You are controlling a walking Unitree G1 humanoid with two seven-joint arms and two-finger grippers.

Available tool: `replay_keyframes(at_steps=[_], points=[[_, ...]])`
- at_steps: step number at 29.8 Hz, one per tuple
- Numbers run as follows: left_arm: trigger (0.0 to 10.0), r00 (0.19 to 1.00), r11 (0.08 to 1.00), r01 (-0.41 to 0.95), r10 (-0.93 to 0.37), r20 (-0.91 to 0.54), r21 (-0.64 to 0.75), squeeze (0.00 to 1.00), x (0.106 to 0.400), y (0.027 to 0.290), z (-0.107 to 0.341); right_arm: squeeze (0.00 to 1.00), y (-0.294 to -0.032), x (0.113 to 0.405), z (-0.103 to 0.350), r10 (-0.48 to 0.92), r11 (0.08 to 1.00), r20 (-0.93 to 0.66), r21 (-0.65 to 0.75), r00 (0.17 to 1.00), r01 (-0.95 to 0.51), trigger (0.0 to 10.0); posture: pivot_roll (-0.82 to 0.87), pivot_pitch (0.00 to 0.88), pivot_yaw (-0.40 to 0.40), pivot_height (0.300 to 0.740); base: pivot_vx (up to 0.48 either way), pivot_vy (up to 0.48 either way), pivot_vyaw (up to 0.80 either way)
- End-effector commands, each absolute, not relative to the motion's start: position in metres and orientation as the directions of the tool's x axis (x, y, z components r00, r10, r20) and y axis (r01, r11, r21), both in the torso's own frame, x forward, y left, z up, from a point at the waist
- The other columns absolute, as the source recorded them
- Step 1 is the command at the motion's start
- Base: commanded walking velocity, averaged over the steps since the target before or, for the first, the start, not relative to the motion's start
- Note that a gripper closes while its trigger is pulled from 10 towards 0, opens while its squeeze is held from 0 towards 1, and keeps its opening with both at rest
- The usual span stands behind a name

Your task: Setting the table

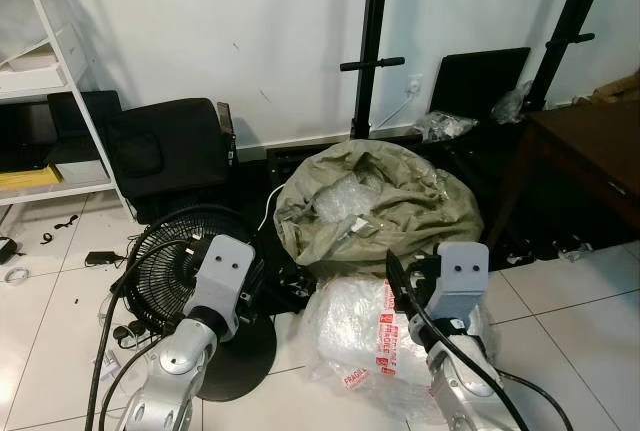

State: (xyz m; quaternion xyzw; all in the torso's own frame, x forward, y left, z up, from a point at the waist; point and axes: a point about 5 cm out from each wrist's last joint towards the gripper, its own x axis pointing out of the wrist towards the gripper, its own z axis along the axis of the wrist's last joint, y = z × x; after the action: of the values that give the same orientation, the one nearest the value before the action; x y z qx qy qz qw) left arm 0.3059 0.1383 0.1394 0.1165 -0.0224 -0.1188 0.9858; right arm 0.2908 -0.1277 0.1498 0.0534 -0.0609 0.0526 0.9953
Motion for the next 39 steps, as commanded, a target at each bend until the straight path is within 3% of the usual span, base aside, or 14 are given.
replay_keyframes(at_steps=[1,39], points=[[10.0,0.972,0.945,0.231,-0.237,-0.004,0.229,0.0,0.303,0.1392,0.1344,0.0,-0.1274,0.2891,0.1468,0.104,0.988,0.111,0.104,0.988,-0.116,10.0,0.06,0.068,0.111,0.74,0.0,0.0,0.0],[10.0,0.971,0.944,0.235,-0.24,-0.007,0.232,0.0,0.3024,0.1384,0.1329,0.0,-0.1262,0.2876,0.1463,0.121,0.985,0.111,0.106,0.986,-0.133,10.0,0.06,0.056,0.111,0.74,0.0,0.0,0.0]])
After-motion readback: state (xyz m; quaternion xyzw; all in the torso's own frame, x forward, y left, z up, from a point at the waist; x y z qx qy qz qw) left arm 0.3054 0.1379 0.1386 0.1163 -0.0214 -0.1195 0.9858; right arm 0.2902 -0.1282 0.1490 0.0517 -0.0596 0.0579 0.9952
